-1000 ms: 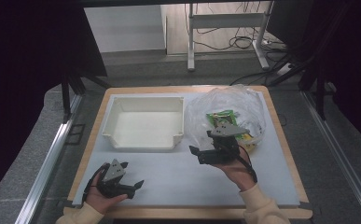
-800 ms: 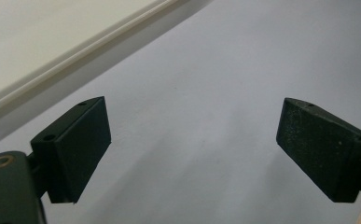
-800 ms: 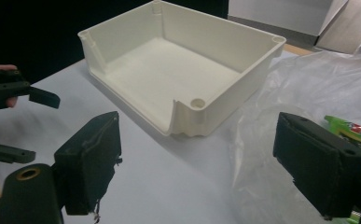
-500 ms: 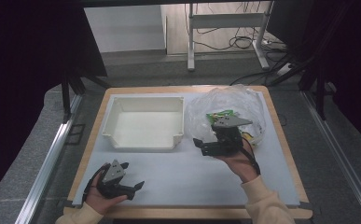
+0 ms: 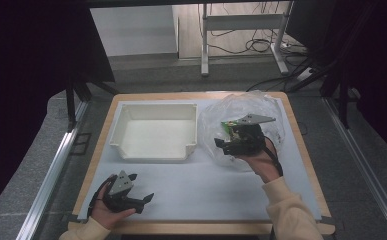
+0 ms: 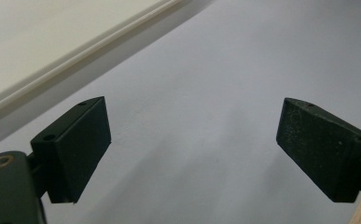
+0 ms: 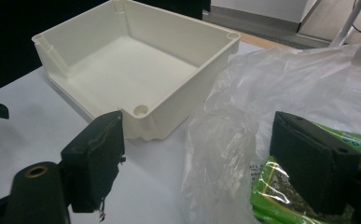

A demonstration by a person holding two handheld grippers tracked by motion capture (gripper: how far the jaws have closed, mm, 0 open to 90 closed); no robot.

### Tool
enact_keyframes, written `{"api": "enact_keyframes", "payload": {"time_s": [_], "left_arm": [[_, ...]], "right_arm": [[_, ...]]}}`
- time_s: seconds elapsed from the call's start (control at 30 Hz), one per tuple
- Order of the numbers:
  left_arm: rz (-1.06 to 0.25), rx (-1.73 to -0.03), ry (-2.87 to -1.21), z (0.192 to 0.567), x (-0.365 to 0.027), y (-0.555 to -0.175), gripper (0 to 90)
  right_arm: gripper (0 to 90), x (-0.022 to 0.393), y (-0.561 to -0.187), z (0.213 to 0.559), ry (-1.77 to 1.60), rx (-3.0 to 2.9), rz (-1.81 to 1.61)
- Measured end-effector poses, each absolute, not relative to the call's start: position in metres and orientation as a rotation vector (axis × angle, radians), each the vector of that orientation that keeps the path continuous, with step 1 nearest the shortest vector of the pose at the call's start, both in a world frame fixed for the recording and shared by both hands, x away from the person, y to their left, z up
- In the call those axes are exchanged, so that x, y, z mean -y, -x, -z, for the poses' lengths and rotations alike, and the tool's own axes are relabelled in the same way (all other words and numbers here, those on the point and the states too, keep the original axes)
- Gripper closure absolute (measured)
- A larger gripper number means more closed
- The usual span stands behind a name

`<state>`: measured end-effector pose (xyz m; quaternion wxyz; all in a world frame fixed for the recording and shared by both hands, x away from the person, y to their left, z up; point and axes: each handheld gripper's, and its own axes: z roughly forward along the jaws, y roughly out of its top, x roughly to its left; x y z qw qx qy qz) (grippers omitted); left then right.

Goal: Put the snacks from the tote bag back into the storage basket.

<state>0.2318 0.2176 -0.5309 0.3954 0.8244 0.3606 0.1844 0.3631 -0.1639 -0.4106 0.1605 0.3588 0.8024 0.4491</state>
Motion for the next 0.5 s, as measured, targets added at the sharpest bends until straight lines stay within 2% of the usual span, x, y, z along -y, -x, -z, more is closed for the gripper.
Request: {"api": "enact_keyframes", "payload": {"time_s": [0.17, 0.5], "left_arm": [[-0.468, -0.914, -2.093, 0.531, -0.217, -0.232, 9.9], [-0.47, -0.921, -2.09, 0.531, -0.218, -0.232, 9.9]], "right_arm": [[20.6, 0.166, -0.367, 0.41, -1.005, -2.277, -1.289], [17.8, 0.169, -0.382, 0.402, -1.037, -2.258, -1.274]]}}
